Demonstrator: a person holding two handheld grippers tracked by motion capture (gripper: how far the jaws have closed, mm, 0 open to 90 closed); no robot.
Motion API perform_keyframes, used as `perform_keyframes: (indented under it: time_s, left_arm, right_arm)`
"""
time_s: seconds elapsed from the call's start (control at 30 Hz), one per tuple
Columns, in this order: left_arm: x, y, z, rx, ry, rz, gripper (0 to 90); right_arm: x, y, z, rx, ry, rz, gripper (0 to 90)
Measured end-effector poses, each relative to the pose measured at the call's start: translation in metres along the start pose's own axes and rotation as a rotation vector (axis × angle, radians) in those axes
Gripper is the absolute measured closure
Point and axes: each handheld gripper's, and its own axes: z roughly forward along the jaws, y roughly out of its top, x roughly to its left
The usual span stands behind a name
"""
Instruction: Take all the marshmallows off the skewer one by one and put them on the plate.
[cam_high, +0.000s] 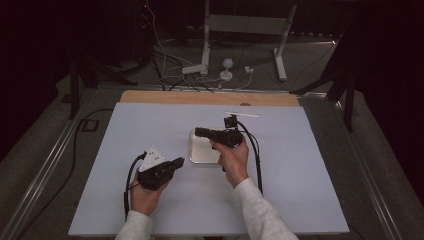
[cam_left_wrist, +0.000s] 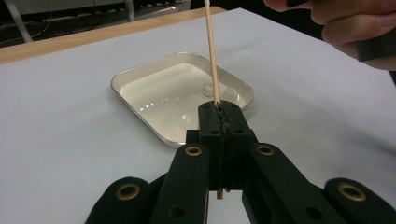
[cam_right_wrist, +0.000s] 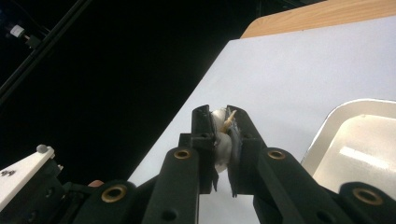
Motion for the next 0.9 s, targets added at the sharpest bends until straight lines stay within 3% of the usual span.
perform_keyframes:
  time_s: [0.17,0.2,0.23,0.27,0.3,0.33,0.4,0.47,0.67,0.73,0.9]
  left_arm:
    - [0.001,0.000,-0.002,0.009,0.010,0.007,90.0]
    - [0.001,0.000,-0.002,0.026,0.015,0.013,90.0]
    - [0.000,-0.002,-0.002,0.068,0.047,0.037,90.0]
    - [0.005,-0.010,-0.004,0.084,0.057,0.018,90.0]
    - [0.012,-0.014,-0.009,0.054,0.039,-0.046,90.0]
    - [0.018,-0.014,-0.013,0.034,0.045,-0.072,90.0]
    - [0.022,-0.010,-0.018,0.000,0.053,-0.093,90.0]
    - [0.021,-0.009,-0.018,-0.003,0.065,-0.097,90.0]
    - [0.021,-0.009,-0.016,0.003,0.068,-0.108,90.0]
    - [0.022,-0.010,-0.015,0.001,0.070,-0.120,90.0]
    - [0.023,-0.009,-0.015,-0.012,0.061,-0.136,90.0]
  right_arm:
    - [-0.001,0.004,-0.001,-0.016,-0.012,0.011,83.1]
    - [-0.003,0.005,-0.002,-0.024,-0.028,0.008,83.3]
    - [-0.003,0.006,-0.006,-0.060,-0.061,-0.004,83.9]
    - [-0.005,0.011,-0.014,-0.110,-0.106,-0.006,84.1]
    - [-0.017,0.022,-0.030,-0.155,-0.080,0.061,84.0]
    - [-0.022,0.031,-0.041,-0.141,-0.075,0.063,83.9]
    - [-0.024,0.040,-0.058,-0.150,-0.132,0.021,83.7]
    - [-0.024,0.044,-0.068,-0.145,-0.151,-0.008,83.4]
    - [-0.028,0.038,-0.066,-0.089,-0.192,-0.057,82.7]
    - [-0.032,0.036,-0.063,-0.075,-0.188,-0.047,82.4]
    - [-0.037,0.030,-0.056,-0.032,-0.235,-0.075,81.6]
